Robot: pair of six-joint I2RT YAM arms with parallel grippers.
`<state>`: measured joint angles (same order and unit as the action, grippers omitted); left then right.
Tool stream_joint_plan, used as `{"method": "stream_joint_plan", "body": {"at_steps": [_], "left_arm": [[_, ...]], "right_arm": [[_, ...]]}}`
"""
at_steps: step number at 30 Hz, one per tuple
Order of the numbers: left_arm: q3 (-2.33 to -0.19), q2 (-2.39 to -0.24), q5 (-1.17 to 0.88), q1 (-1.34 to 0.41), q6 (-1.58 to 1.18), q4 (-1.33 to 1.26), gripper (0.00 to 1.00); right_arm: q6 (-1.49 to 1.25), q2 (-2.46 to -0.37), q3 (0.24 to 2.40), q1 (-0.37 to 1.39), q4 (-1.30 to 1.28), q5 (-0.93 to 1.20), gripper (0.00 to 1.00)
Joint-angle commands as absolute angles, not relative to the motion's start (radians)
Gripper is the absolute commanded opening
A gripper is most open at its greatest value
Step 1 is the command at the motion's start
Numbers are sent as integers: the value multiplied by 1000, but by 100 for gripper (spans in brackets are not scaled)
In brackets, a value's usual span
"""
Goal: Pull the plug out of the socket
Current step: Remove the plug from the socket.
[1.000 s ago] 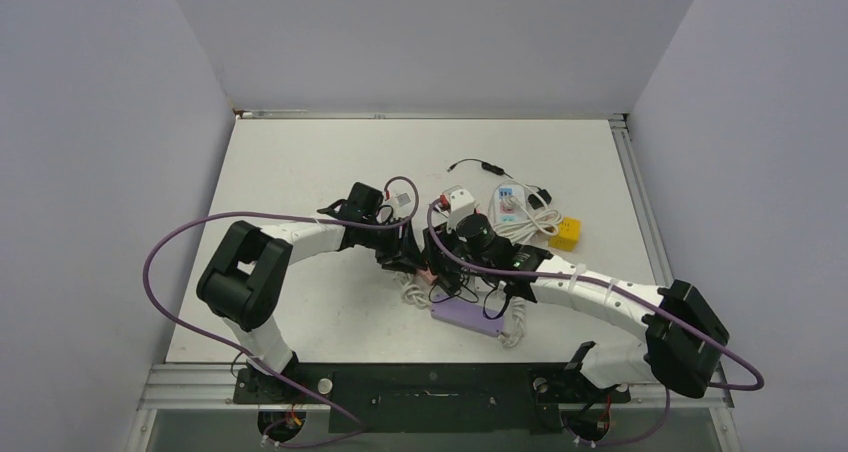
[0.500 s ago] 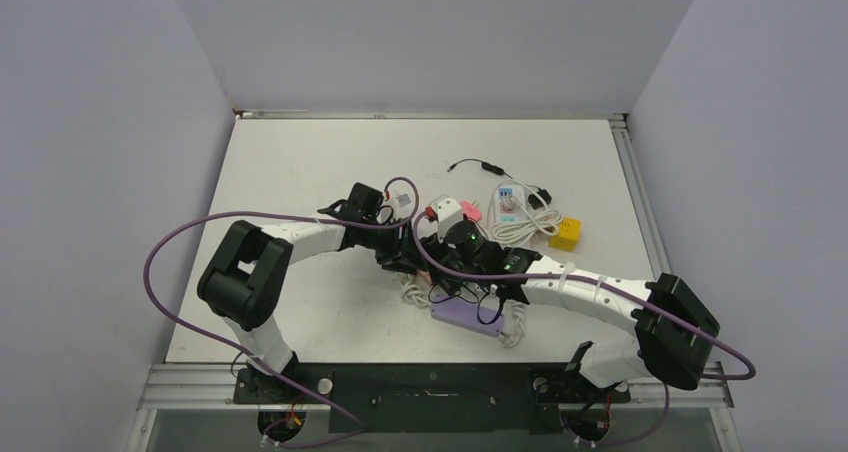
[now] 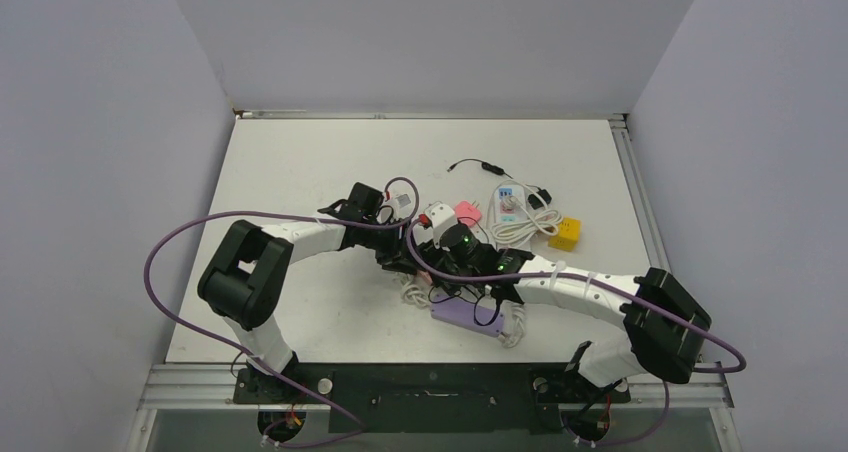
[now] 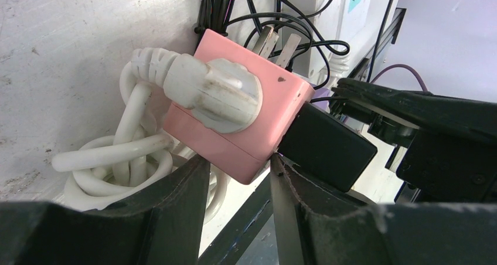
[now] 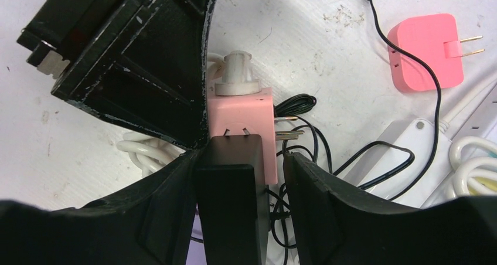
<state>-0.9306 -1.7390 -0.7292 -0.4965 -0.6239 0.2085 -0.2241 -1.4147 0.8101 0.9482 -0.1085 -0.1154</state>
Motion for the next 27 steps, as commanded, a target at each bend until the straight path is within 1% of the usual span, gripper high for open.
{"method": "stream_joint_plan", "body": {"at_steps": [1, 8, 14, 16, 23, 27], "left_arm": [[-944, -1782, -590, -492, -584, 221, 37], [-945, -1786, -586, -492, -582, 222, 37], [-948, -1790, -582, -492, -580, 229, 36], [-948, -1790, -578, -492, -581, 230, 36], [-948, -1789, -566, -492, -577, 235, 35], [-947, -1794, -563, -492, -575, 239, 34]], "right_arm": [[-208, -1419, 811, 959, -104, -146, 54], [-208, -1429, 802, 958, -91, -155, 50], [-214, -1434, 798, 957, -91, -176, 35], [-217, -1433, 795, 955, -87, -173, 32], [-247, -1413, 777, 895, -55, -57, 25], [-272, -1399, 763, 820, -35, 62, 24]]}}
